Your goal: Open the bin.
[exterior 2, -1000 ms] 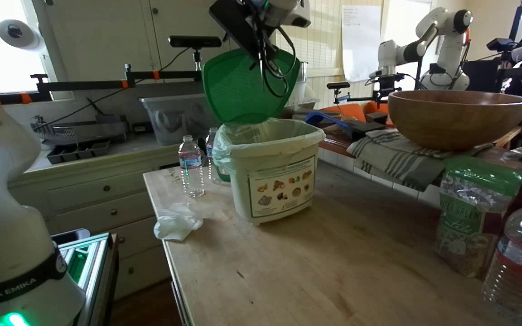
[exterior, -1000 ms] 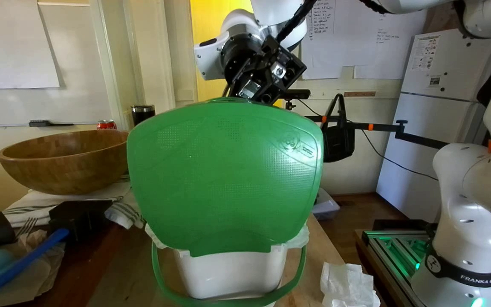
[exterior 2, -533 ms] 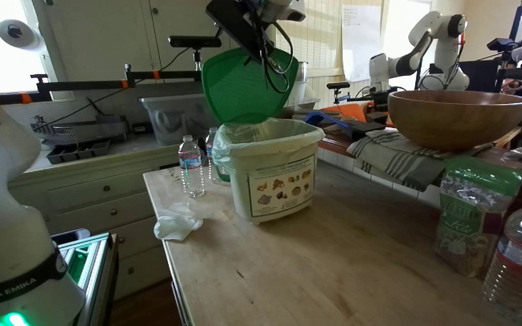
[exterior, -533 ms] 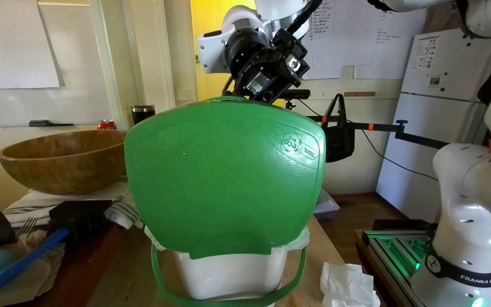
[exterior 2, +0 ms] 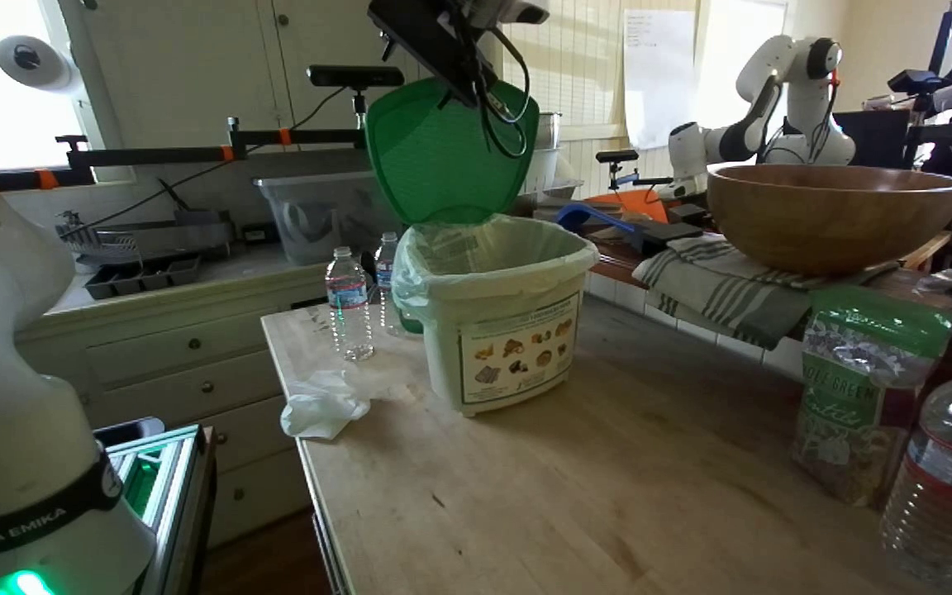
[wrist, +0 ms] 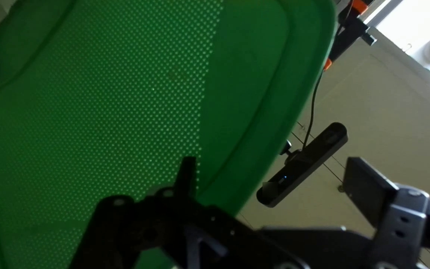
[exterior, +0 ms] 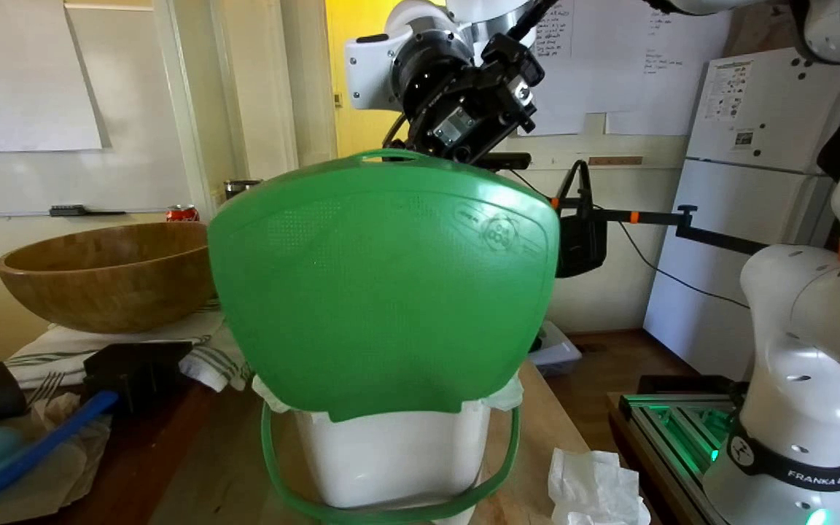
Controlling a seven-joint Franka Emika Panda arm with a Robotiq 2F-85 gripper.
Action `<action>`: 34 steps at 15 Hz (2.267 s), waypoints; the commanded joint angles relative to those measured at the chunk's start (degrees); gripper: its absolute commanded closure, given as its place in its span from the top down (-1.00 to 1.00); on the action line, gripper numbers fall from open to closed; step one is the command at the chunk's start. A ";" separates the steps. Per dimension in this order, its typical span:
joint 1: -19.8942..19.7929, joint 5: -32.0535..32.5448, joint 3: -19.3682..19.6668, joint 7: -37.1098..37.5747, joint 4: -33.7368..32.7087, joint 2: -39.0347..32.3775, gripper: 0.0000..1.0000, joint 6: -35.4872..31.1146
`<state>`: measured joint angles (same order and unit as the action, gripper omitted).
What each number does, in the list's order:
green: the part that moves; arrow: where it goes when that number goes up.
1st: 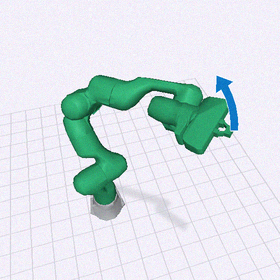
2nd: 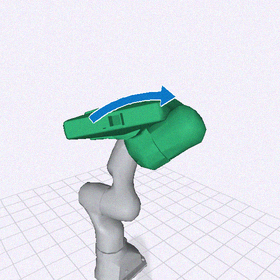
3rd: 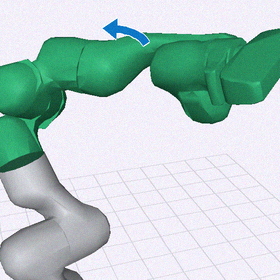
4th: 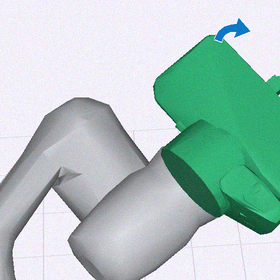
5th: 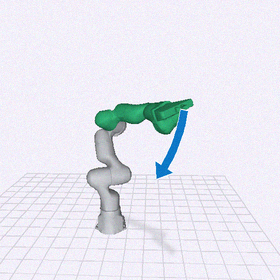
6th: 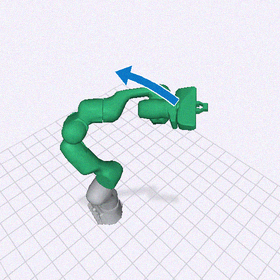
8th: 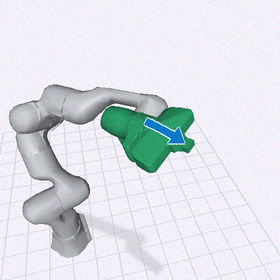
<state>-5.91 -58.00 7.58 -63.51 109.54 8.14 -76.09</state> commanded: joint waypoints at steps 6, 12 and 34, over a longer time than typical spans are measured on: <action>-0.34 -1.16 0.45 -0.56 0.92 1.38 1.00 0.65; -1.62 -2.74 1.43 2.88 2.79 2.61 1.00 -2.39; -6.67 0.71 5.59 22.84 11.40 9.03 1.00 -23.87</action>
<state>-11.74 -59.14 12.32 -43.13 118.98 15.45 -98.69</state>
